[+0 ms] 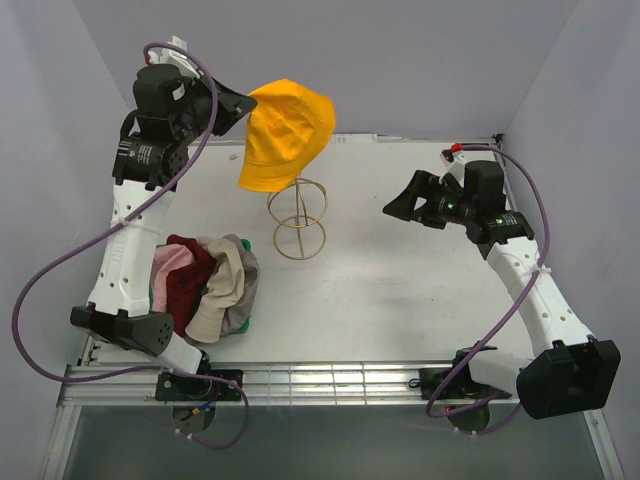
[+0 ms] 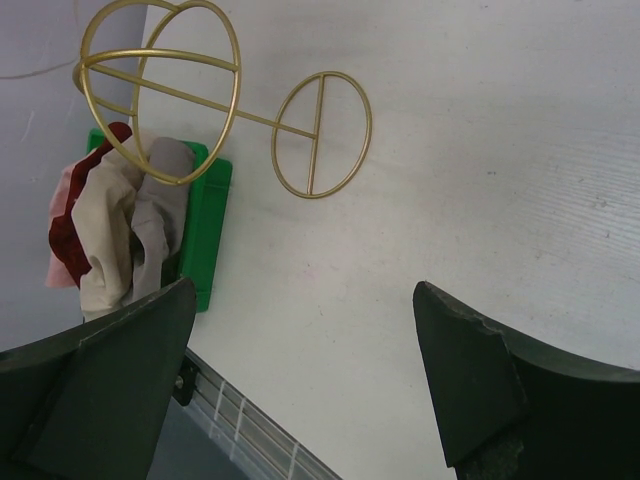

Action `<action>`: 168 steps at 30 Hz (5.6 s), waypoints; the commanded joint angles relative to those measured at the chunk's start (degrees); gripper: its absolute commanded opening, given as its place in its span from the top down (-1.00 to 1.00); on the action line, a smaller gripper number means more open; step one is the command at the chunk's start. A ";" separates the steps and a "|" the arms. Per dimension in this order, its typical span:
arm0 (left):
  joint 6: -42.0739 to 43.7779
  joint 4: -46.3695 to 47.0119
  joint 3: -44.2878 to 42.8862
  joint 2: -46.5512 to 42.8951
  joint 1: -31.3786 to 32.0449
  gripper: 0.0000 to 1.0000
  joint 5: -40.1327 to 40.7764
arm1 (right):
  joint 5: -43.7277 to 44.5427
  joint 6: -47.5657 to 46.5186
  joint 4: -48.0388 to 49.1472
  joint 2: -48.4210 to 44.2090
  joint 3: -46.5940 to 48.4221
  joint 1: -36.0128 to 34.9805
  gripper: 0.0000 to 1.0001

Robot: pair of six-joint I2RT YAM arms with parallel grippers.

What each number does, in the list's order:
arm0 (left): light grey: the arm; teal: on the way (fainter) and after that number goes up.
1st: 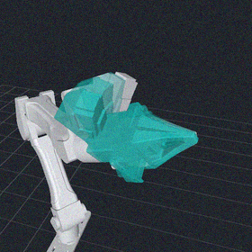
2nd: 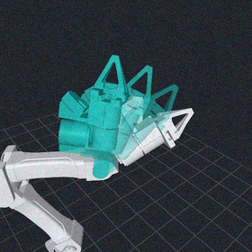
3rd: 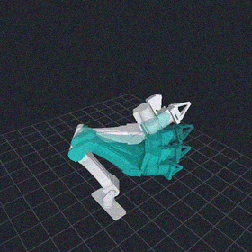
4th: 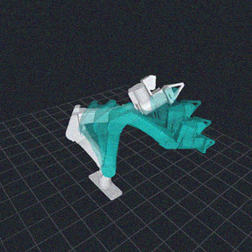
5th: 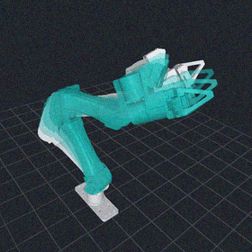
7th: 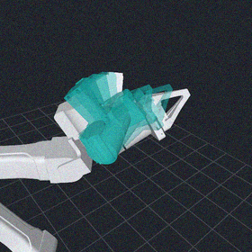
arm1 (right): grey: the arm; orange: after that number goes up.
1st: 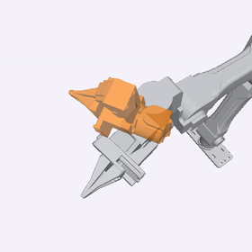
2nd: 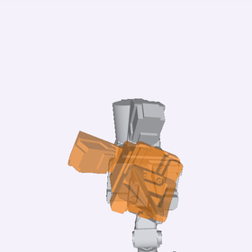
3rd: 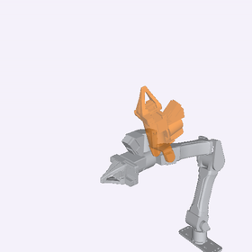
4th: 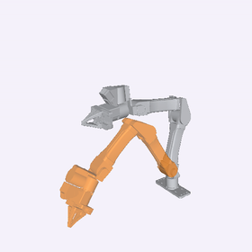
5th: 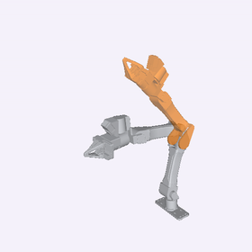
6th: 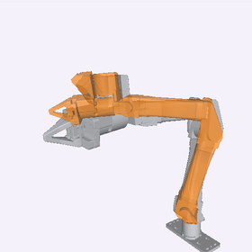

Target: Stack the hats

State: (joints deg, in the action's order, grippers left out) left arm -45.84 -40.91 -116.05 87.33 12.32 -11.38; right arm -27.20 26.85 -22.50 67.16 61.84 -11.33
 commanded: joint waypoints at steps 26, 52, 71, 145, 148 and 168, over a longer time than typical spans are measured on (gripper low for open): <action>-3.98 8.03 9.00 0.56 9.13 1.00 -2.33 | -0.66 0.92 3.16 -0.45 1.26 -0.80 -0.88; -3.82 5.75 14.96 -2.69 9.74 1.00 -4.44 | -4.96 6.63 15.03 8.25 6.45 -1.67 -0.90; 4.18 3.47 26.67 -6.12 9.74 1.00 5.31 | -4.00 6.02 14.86 9.66 6.09 -4.05 -0.91; 5.68 3.81 28.16 -2.52 9.66 1.00 7.51 | 3.12 38.19 73.66 21.44 -14.82 -11.61 0.25; 5.77 3.99 28.60 -2.52 9.66 1.00 7.25 | 3.12 35.30 67.25 21.35 -13.77 -11.61 0.29; 7.87 5.13 30.09 -4.80 9.66 0.43 7.16 | 1.45 25.36 52.13 26.18 -9.73 -11.61 0.41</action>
State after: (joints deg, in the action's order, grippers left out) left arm -38.94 -37.19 -86.61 86.35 21.87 -4.21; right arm -24.77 54.83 29.74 92.97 49.01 -22.63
